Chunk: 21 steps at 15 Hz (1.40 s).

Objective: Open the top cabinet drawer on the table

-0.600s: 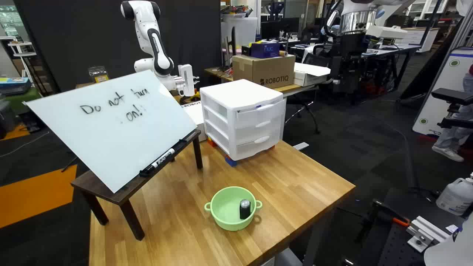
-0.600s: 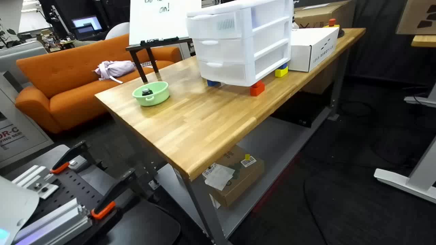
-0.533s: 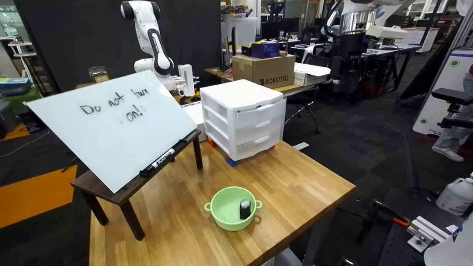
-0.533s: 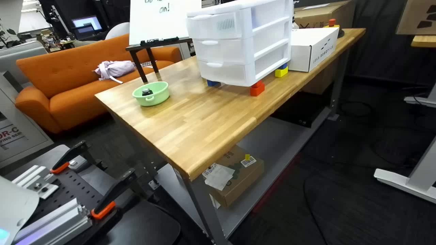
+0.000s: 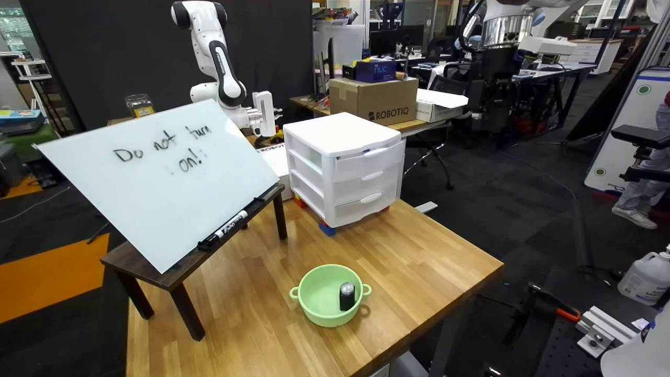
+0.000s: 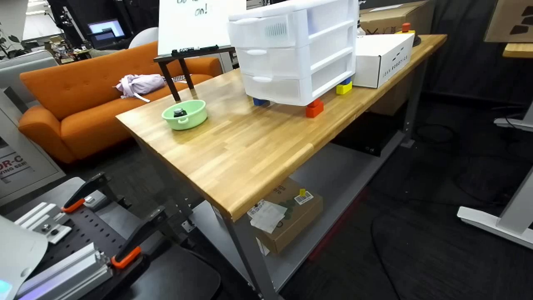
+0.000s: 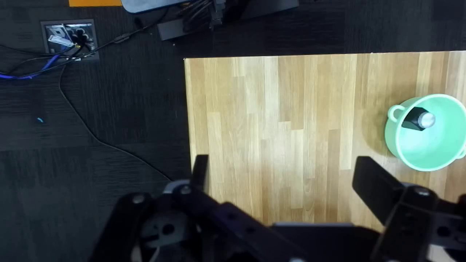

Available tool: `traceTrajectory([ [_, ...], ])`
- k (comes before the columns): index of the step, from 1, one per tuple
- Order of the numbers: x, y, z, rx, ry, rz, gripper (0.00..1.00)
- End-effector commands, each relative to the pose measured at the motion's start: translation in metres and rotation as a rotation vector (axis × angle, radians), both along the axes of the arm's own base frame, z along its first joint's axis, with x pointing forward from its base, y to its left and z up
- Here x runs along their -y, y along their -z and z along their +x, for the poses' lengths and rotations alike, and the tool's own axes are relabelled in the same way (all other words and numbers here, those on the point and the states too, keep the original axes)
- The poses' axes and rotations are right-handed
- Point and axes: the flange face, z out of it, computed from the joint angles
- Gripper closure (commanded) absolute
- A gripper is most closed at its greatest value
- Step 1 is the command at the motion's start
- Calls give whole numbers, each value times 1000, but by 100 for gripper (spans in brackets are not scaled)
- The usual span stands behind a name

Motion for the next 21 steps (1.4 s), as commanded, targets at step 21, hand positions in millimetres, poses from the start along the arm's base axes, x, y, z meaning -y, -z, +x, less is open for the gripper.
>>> traceTrajectory([
  [21,-69,8,27,-28,-232,-256,0],
])
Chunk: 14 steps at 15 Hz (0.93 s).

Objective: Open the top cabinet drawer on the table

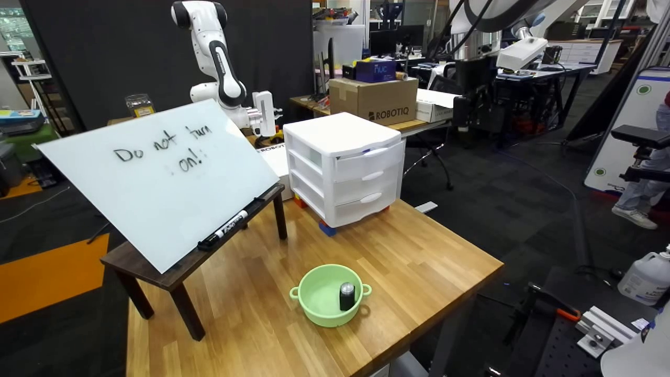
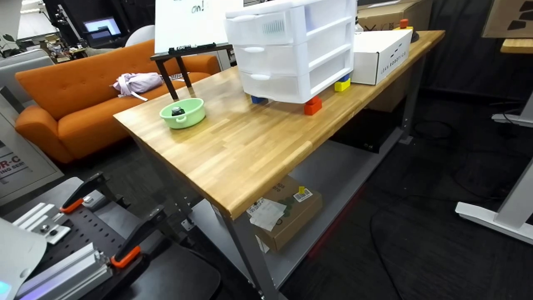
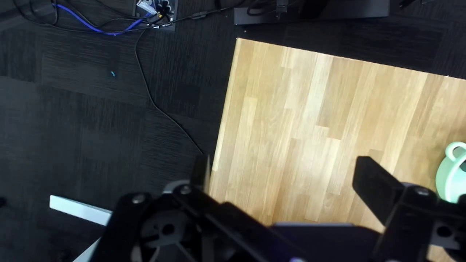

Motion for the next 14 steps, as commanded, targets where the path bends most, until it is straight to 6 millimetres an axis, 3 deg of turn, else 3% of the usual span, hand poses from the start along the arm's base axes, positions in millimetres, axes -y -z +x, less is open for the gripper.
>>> traceTrajectory([
  [1,0,0,0,-1,0,0,0],
  [8,-5,6,6,-34,-3,-89,0],
  [14,-59,26,16,-42,-107,-428,0],
])
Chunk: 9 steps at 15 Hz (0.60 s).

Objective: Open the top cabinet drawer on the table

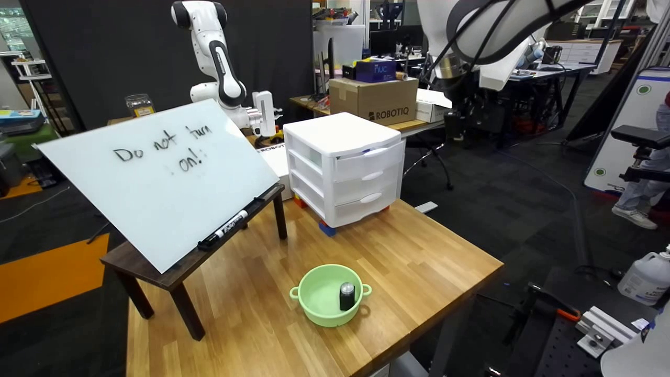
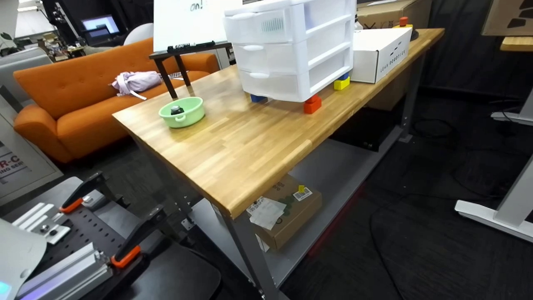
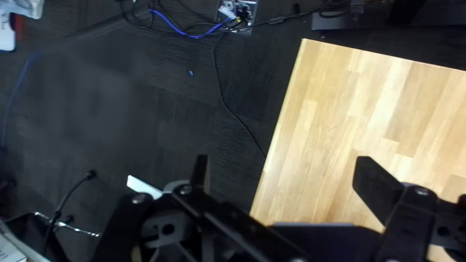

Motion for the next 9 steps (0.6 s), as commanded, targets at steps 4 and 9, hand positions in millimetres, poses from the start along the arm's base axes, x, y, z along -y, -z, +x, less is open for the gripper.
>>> traceTrajectory([
  [4,-43,16,5,10,-112,-250,0],
  [9,-46,18,4,11,-110,-214,0],
])
